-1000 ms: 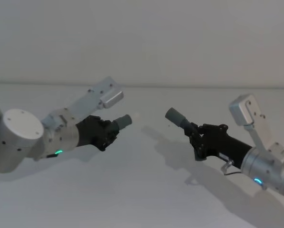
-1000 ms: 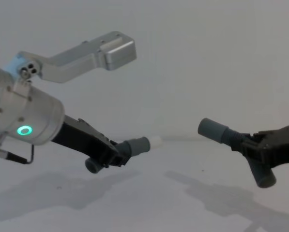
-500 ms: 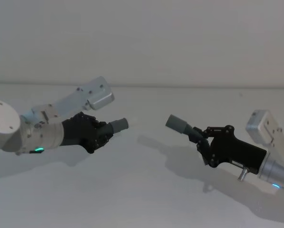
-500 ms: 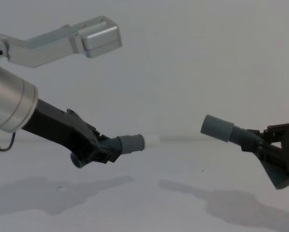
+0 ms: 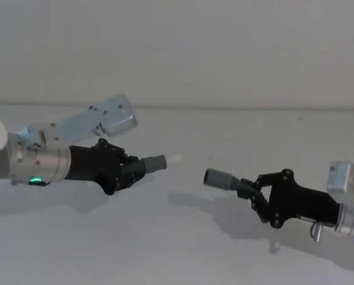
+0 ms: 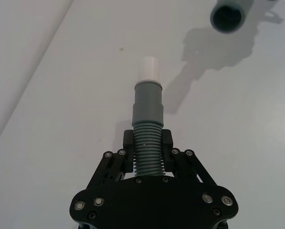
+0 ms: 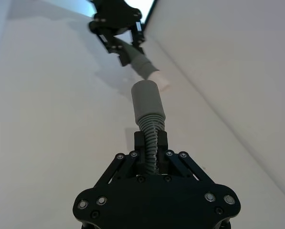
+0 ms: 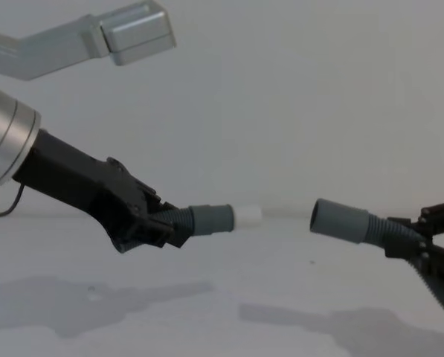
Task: Use both hands to pick up one end of the pipe from the table, align the ends, and insert them.
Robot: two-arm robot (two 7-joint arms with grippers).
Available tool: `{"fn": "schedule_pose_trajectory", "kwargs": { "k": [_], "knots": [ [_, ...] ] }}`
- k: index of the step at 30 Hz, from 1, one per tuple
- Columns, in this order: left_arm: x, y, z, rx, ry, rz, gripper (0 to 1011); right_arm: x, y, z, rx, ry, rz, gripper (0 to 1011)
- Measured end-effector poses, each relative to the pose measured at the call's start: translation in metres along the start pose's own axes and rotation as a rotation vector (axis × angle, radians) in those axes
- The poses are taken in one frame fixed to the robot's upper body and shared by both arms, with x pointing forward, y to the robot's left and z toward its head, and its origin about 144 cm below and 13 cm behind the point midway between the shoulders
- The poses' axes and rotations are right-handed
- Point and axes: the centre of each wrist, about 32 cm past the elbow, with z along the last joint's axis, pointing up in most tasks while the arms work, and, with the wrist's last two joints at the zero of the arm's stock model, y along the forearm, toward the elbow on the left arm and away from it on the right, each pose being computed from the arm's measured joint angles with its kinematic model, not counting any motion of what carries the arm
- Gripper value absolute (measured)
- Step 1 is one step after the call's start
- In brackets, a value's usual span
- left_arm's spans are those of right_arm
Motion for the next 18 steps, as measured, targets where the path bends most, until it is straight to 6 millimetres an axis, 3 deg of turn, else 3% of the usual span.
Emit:
{"fn": "schedule_pose_trajectory", "kwargs": {
  "k": [18],
  "knots": [
    [0.015,0.005,0.004,-0.031,-0.062,-0.171,315,0.007,-0.001,-0.003,0.025,-0.051,0.106,122]
  ]
}}
